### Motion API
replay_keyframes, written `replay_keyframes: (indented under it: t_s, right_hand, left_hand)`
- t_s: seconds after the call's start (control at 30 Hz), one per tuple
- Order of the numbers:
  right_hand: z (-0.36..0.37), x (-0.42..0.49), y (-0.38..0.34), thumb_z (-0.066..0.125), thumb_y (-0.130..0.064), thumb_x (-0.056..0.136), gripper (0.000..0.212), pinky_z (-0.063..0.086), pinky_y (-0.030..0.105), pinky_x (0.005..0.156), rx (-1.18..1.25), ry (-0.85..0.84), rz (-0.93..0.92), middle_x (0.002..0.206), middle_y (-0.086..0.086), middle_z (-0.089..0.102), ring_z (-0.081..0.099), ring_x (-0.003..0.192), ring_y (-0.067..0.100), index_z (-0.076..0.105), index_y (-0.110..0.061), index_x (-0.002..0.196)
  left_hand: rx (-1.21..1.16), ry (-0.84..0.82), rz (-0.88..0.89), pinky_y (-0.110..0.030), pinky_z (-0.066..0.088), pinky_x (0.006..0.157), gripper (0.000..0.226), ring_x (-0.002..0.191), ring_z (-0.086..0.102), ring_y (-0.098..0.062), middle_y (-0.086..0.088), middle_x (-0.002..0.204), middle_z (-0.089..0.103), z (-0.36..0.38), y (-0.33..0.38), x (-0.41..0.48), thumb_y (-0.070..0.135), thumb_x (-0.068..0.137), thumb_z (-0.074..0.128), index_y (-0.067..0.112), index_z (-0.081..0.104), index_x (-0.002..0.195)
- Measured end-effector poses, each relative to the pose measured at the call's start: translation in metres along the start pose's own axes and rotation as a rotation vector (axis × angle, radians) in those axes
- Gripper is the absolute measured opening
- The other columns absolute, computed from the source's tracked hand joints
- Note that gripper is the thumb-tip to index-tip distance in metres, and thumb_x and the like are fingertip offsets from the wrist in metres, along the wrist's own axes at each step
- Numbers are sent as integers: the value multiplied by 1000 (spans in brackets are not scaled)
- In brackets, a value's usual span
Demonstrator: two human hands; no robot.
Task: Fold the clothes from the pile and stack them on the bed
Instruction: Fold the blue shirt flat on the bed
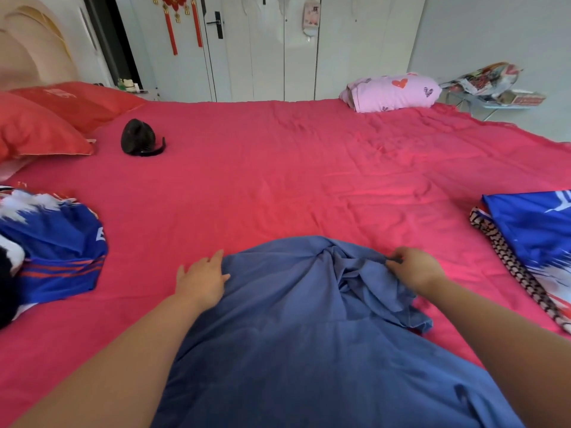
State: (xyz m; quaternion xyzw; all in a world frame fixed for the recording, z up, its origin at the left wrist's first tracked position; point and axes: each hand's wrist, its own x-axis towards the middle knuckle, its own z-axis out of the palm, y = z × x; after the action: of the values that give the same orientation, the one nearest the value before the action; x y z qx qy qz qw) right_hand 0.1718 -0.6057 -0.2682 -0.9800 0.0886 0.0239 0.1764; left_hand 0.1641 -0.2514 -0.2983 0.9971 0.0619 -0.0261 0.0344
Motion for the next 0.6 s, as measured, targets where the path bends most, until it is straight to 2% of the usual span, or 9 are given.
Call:
replay_keyframes:
  t_s: [0.07, 0.17, 0.23, 0.33, 0.37, 0.43, 0.53, 0.6]
  right_hand:
    - [-14, 9, 2, 52, -17, 92, 23, 38, 30, 77, 51, 90, 10, 112, 19, 64, 56, 106, 32, 63, -3, 107]
    - [-42, 20, 3, 52, -10, 90, 23, 38, 33, 83, 65, 197, 21, 116, 21, 62, 54, 110, 34, 63, -2, 109]
    - [-63, 24, 2, 51, -4, 88, 24, 38, 34, 85, 78, 265, 7, 116, 22, 62, 54, 110, 36, 64, -1, 108]
    - [-95, 17, -4, 50, -2, 88, 25, 38, 35, 87, 143, 387, -25, 115, 24, 62, 55, 110, 37, 64, 0, 109]
    - [-104, 12, -7, 50, -2, 88, 25, 38, 36, 88, 177, 422, -29, 115, 24, 62, 55, 110, 37, 64, 1, 110]
    - [-118, -5, -7, 50, -3, 89, 26, 38, 36, 89, 241, 467, -19, 116, 24, 62, 55, 111, 36, 62, 0, 111]
    - [-122, -48, 3, 50, -3, 87, 24, 40, 35, 83, 233, 445, -28, 107, 23, 65, 58, 104, 35, 65, -2, 106]
    - [-119, -84, 16, 50, -2, 86, 21, 40, 35, 80, 214, 432, -47, 101, 22, 66, 59, 100, 34, 66, -3, 101]
  left_hand:
    - [51, 51, -10, -39, 39, 95, 40, 118, 50, -30, -13, 126, 54, -1, -3, 7, 34, 93, 48, 12, 47, 128]
    - [-139, 207, 22, -43, 44, 80, 21, 99, 58, -39, -25, 104, 62, -20, -11, 16, 19, 89, 55, 0, 62, 97]
    - [-267, 337, 27, -44, 42, 73, 16, 90, 58, -42, -29, 93, 61, -48, -16, 18, 13, 85, 60, -2, 61, 80]
    - [-320, 466, 51, -41, 33, 66, 37, 81, 52, -38, -27, 82, 55, -95, -20, 12, 16, 82, 67, 10, 40, 58]
    - [-327, 502, 62, -39, 29, 64, 38, 78, 49, -36, -23, 78, 51, -108, -21, 9, 17, 81, 68, 11, 39, 57]
    - [-382, 545, 105, -33, 26, 63, 26, 77, 46, -30, -14, 75, 48, -126, -21, -4, 19, 79, 70, 6, 53, 65]
    - [-413, 504, 203, -29, 26, 66, 7, 79, 46, -24, -8, 77, 50, -132, -25, -42, 12, 77, 71, 7, 68, 81]
    - [-389, 476, 255, -29, 27, 67, 9, 81, 50, -26, -8, 76, 51, -123, -31, -76, 3, 75, 68, 5, 70, 84]
